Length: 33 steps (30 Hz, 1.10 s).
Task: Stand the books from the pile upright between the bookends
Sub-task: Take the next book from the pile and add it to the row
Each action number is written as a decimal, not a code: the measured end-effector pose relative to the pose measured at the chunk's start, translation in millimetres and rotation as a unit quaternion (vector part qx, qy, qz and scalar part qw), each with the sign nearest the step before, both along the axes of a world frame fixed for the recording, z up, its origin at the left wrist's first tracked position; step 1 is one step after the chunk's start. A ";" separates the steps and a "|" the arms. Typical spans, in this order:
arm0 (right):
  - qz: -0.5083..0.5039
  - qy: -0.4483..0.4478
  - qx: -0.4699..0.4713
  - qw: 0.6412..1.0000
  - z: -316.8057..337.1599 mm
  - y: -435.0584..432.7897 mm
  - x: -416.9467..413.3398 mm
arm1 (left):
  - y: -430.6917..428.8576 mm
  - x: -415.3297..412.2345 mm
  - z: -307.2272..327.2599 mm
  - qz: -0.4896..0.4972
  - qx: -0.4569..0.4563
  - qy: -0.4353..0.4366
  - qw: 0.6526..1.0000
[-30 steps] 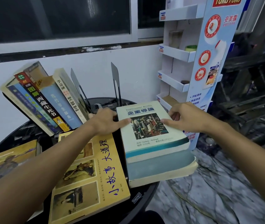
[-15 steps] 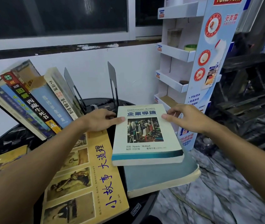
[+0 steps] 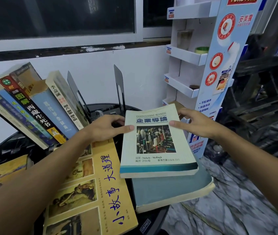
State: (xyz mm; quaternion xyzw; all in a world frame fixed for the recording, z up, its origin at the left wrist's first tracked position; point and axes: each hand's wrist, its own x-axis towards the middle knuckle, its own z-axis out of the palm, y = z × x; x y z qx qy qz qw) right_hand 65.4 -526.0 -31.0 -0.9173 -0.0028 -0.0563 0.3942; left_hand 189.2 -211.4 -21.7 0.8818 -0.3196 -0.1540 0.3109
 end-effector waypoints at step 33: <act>-0.023 -0.244 0.031 0.969 90.5 50.5 -32.1 | 27.5 -64.4 55.3 0.015 -0.360 -0.152 0.920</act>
